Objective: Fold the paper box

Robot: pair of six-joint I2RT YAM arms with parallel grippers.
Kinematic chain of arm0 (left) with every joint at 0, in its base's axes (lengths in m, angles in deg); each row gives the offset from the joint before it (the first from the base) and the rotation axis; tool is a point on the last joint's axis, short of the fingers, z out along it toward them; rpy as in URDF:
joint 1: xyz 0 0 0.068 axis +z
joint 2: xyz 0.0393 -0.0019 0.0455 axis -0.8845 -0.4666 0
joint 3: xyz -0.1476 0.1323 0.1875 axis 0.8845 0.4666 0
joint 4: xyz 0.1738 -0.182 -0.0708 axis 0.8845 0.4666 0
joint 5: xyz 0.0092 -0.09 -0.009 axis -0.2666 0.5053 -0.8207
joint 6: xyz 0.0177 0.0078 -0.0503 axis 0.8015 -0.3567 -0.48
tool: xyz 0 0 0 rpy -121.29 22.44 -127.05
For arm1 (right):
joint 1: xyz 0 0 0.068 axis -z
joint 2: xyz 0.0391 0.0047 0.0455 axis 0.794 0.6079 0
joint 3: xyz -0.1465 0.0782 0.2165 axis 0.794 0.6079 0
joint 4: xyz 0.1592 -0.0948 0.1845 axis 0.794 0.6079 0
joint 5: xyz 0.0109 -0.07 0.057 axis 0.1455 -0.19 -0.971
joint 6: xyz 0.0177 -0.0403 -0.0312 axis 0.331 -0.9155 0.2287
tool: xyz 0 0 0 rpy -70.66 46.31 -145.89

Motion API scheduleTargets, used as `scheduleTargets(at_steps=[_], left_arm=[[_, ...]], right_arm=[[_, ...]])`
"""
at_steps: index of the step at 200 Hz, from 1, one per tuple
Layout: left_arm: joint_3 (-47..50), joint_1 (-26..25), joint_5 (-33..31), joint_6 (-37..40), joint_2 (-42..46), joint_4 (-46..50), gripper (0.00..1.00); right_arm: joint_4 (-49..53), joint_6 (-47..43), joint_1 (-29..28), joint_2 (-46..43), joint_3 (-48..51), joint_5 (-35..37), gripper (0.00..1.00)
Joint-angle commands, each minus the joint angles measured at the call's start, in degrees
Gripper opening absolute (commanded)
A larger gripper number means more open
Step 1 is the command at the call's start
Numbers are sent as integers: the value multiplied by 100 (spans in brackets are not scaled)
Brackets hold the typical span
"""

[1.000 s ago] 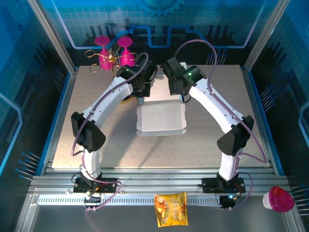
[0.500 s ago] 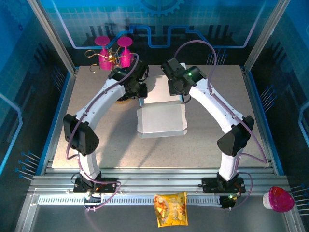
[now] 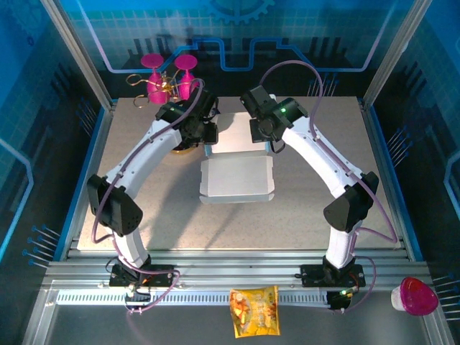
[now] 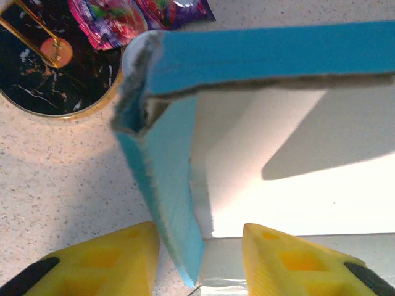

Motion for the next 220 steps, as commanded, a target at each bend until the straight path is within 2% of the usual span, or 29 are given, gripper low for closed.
scheduleTargets(at_steps=[1,55,97,108,160,220], left_arm=[[72,77,-157,62,211,-73,43],[99,191,-6,7,92,-147,42],[5,244,108,-22,-151,-253,34],[2,244,129,-35,-204,-293,30],[17,210,12,3,-296,-300,0],[-254,-67,-460,149,-332,43,0]], right_arm=[[11,5,77,-205,-16,-64,0],[-7,14,129,-214,-39,-162,0],[-29,31,150,-211,-25,-240,0],[-25,43,152,-211,-16,-253,0],[-27,93,164,-224,54,-227,0],[-1,188,165,-213,144,-123,0]])
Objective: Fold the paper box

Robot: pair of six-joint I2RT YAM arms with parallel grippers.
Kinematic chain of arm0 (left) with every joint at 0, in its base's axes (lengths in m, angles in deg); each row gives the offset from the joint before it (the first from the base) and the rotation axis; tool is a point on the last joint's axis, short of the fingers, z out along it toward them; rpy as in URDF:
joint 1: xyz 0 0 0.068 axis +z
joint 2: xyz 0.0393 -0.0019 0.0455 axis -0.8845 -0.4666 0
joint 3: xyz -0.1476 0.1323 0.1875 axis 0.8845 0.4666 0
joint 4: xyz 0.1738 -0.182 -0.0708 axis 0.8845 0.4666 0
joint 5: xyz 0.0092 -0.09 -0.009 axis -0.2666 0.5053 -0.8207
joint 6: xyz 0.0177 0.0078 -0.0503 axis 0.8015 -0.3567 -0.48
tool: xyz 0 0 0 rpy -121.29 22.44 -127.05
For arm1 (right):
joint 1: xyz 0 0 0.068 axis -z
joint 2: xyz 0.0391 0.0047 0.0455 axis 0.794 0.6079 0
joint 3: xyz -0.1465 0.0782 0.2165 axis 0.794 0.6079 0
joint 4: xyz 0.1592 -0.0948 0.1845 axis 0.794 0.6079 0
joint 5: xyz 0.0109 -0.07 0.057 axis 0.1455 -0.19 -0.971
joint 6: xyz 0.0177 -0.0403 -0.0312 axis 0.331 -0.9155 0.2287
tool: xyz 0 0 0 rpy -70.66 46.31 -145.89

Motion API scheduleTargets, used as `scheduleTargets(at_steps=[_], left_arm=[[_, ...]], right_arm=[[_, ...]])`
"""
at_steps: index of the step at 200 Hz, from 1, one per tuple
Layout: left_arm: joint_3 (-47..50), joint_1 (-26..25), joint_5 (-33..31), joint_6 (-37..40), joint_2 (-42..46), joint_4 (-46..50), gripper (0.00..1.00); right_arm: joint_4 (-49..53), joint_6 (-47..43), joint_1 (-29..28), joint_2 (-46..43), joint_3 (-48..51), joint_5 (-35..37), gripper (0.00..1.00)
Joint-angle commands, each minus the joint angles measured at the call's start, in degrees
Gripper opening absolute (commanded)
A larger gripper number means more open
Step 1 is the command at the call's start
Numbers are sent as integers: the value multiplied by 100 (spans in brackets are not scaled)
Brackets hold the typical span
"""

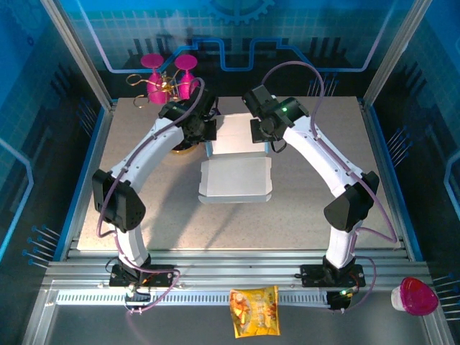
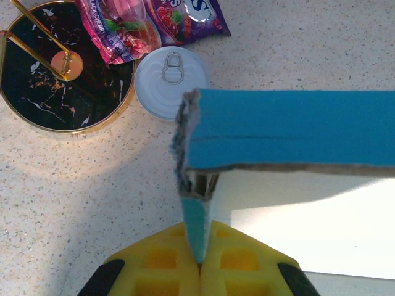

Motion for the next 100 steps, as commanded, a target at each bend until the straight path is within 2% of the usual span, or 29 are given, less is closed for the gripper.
scheduleTargets(at_steps=[1,11,19,27,50,55,67,83,100], left_arm=[[-264,-135,-270,161,-55,311,1],[-350,-159,-283,114,-41,418,21],[-430,-179,-288,63,-35,512,32],[-509,-190,-280,-29,9,598,38],[-660,-191,-201,-469,316,771,48],[-688,-191,-193,-611,410,824,53],[-650,-186,-109,-1042,655,923,56],[-456,-195,134,-1617,1003,1006,56],[172,-231,516,-2434,1490,892,54]], right_arm=[[0,158,77,-218,112,127,0],[-35,184,98,-260,199,128,0],[-84,230,124,-305,294,87,0],[-150,279,177,-367,416,10,0],[-348,468,435,-608,871,-202,0],[-413,523,519,-681,998,-301,0],[-560,654,718,-866,1307,-446,0],[-734,863,1026,-1120,1714,-657,0],[-914,1100,1366,-1402,2145,-820,0]])
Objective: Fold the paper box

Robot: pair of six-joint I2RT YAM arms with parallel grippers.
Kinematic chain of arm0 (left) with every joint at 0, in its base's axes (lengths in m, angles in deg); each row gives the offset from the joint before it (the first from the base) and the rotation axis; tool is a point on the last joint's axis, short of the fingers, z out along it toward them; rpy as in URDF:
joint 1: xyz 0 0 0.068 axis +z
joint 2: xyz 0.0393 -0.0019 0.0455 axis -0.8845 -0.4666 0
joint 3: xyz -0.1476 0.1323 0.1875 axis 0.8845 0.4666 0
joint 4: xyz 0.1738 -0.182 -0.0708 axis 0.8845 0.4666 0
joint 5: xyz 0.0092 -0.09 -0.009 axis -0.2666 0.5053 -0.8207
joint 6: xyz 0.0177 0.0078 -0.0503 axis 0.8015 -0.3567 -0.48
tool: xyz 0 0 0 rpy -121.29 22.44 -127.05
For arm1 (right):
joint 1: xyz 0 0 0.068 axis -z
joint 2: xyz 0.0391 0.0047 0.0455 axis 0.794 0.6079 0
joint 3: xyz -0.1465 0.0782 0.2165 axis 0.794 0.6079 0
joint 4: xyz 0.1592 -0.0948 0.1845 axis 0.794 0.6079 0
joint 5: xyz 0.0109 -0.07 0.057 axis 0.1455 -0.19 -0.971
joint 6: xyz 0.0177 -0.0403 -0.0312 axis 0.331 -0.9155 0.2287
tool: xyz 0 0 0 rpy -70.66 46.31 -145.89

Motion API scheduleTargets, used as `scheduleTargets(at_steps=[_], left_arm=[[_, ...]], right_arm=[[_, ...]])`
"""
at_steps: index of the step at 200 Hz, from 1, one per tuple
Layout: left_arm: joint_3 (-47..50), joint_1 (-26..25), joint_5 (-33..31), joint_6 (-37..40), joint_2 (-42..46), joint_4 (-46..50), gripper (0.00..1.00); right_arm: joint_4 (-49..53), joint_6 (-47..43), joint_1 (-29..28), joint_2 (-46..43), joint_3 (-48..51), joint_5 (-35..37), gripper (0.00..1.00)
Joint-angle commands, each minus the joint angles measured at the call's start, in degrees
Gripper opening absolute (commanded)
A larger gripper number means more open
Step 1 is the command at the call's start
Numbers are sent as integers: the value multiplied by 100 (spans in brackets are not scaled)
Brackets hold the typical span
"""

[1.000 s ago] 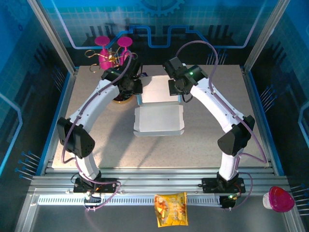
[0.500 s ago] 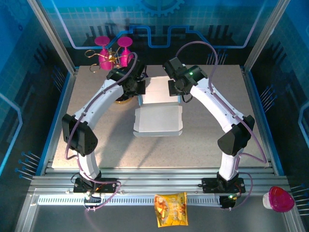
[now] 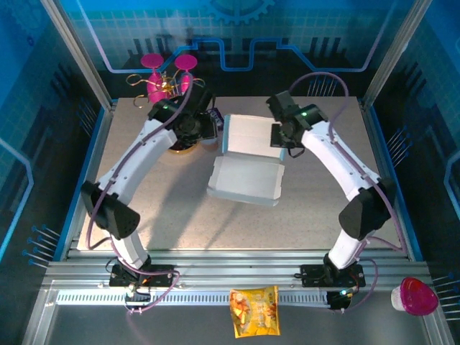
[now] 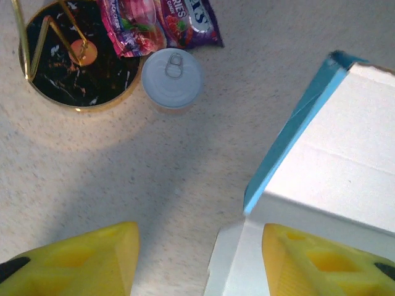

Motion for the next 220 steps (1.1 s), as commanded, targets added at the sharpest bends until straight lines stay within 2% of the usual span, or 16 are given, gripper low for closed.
scheduleTargets(at_steps=[1,28,47,74,130,158,220], left_arm=[[581,-69,541,-1330,834,189,54],[1931,-484,948,-2954,1588,-245,48],[2342,-881,1099,-4079,1716,-220,48],[2828,-1289,1364,-5082,1797,-969,51],[2824,-1433,1591,-5409,1180,-1541,56],[2809,-1454,1709,-5467,975,-1484,57],[2718,-1449,1599,-5414,561,-1660,53]], right_arm=[[-354,522,408,-491,458,-341,0],[-611,853,792,-842,1026,-405,0],[-772,1120,975,-1029,1374,-394,0],[-1002,1490,1024,-1276,1773,-254,0],[-1251,1928,1016,-1356,2183,-423,0],[-1252,1959,1020,-1302,2158,-502,0],[-1326,2064,1011,-1312,2262,-665,0]])
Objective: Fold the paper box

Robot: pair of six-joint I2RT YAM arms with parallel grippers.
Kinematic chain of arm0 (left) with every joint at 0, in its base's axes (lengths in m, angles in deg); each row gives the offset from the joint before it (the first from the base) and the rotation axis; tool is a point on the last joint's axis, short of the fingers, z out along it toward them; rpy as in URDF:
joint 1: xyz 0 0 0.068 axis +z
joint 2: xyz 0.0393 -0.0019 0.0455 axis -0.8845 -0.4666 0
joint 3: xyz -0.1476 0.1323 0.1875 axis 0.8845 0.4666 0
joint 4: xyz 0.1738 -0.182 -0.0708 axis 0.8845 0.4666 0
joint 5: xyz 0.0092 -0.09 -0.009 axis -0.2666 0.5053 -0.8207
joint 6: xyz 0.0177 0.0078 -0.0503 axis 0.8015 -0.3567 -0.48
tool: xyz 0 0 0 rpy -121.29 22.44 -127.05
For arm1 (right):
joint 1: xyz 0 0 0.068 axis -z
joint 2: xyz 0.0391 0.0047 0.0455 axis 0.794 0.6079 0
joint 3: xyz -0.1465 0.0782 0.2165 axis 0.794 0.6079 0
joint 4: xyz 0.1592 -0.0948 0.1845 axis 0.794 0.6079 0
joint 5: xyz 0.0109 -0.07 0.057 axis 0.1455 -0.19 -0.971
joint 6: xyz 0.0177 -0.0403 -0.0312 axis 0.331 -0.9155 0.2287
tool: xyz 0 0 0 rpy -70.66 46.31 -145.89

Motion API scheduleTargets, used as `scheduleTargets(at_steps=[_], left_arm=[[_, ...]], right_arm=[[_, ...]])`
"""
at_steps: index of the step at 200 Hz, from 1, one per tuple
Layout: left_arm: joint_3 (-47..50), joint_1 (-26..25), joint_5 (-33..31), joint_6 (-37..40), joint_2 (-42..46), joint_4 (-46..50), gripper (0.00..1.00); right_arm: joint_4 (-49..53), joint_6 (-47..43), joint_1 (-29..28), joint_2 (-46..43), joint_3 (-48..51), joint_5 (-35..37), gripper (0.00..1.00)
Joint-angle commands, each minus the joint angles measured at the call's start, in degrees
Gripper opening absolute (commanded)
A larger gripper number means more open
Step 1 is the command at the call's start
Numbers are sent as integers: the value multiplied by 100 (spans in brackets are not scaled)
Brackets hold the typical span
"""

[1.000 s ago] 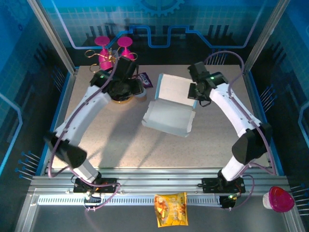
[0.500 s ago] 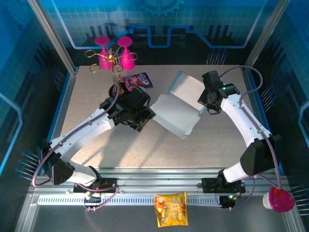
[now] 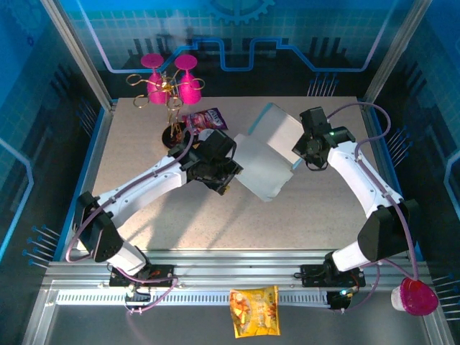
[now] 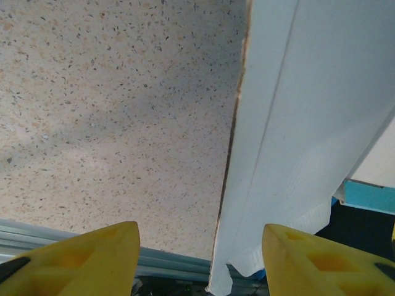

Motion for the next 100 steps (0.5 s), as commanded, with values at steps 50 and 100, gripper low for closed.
scheduleTargets(at_steps=[50,100], left_arm=[[-403,-11,-195,122,-637,-44,42],[-628,62,-533,397,-783,181,23]], right_arm=[[-165,271,-21,-93,170,-177,0],[-199,368,-44,-135,272,-208,0]])
